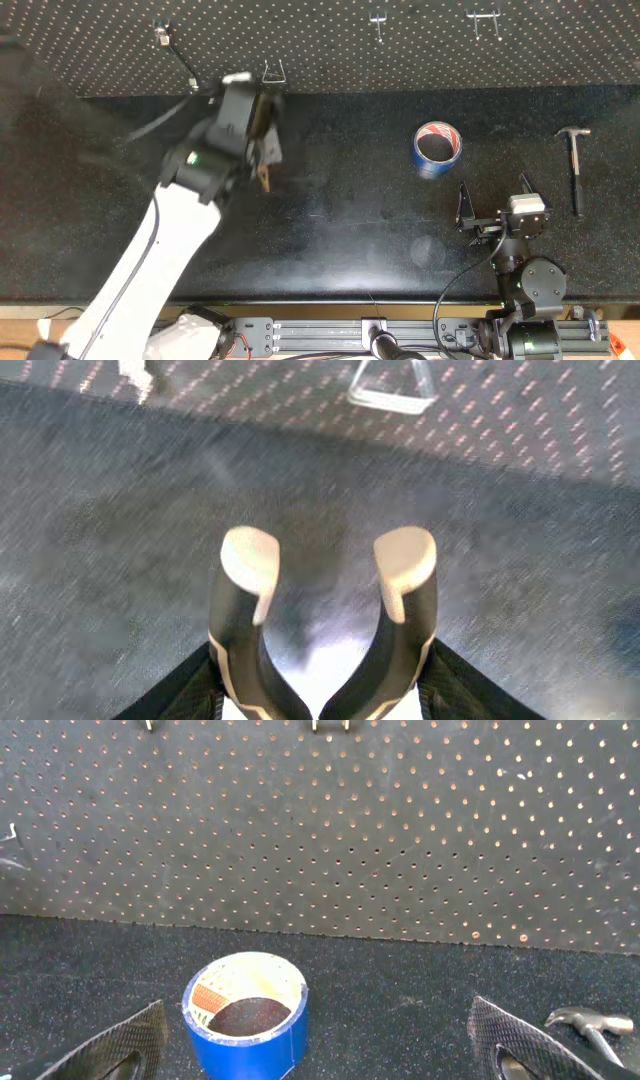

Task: Place Tools Onto Pegboard

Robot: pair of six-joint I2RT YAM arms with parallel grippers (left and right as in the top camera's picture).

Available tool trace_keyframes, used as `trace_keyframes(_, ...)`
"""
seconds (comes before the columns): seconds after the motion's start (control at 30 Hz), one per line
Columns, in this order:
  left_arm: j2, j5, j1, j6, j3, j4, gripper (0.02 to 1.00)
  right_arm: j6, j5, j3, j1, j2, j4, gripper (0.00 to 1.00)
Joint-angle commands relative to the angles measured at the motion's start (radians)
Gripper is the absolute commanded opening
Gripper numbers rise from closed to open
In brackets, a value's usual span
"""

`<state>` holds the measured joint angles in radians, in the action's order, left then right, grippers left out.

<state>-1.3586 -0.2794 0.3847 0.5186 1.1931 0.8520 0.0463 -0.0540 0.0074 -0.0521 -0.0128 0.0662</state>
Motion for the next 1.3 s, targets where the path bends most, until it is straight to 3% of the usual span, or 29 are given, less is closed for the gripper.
trace_keyframes(0.03,0.099,-0.061,0.002,-0.140,-0.366,-0.633,0.027,-0.010,0.002,-0.003,-0.004,0.010,0.004,0.976)
trace_keyframes(0.1,-0.041,-0.088,-0.003,-0.355,-0.304,-0.965,0.025,-0.011,0.002,-0.003,-0.004,0.010,0.004,0.976)
trace_keyframes(0.23,-0.156,-0.087,-0.071,-0.424,-0.138,-1.012,0.027,-0.011,0.002,-0.003,-0.004,0.010,0.004,0.978)
trace_keyframes(0.37,-0.170,-0.084,-0.084,-0.423,-0.132,-1.141,0.027,-0.010,0.002,-0.003,-0.004,0.010,0.004,0.976)
trace_keyframes(0.57,-0.252,-0.014,-0.084,-0.396,-0.132,-1.162,0.029,-0.010,0.002,-0.003,-0.004,0.010,0.004,0.976)
trace_keyframes(0.77,-0.262,0.004,-0.084,-0.347,-0.132,-0.989,0.036,-0.010,0.002,-0.003,-0.004,0.010,0.004,0.976)
trace_keyframes(0.83,-0.268,0.004,-0.084,-0.347,-0.132,-0.989,0.518,-0.011,0.002,-0.003,-0.004,0.010,0.004,0.976)
trace_keyframes(0.87,-0.269,0.003,-0.084,-0.347,-0.132,-0.990,0.836,-0.011,0.002,-0.003,-0.004,0.010,0.004,0.976)
trace_keyframes(0.9,-0.269,0.002,-0.084,-0.348,-0.132,-0.990,0.954,-0.011,0.002,-0.003,-0.004,0.010,0.004,0.976)
trace_keyframes(0.93,-0.269,-0.001,-0.084,-0.348,-0.132,-0.990,0.996,-0.011,0.002,-0.003,-0.004,0.010,0.004,0.976)
trace_keyframes(1.13,-0.032,0.011,-0.135,-0.347,-0.250,-0.894,0.996,-0.010,0.002,-0.003,-0.004,0.010,0.004,0.976)
trace_keyframes(1.2,0.108,0.114,-0.184,-0.346,-0.407,-0.898,0.996,-0.011,0.002,-0.003,-0.004,0.010,0.004,0.976)
trace_keyframes(1.27,0.311,0.253,-0.307,-0.338,-0.724,-1.149,0.996,-0.010,0.002,-0.003,-0.004,0.010,0.004,0.976)
trace_keyframes(1.3,0.364,0.270,-0.347,-0.336,-0.813,-1.235,0.996,-0.011,0.002,-0.003,-0.004,0.010,0.004,0.976)
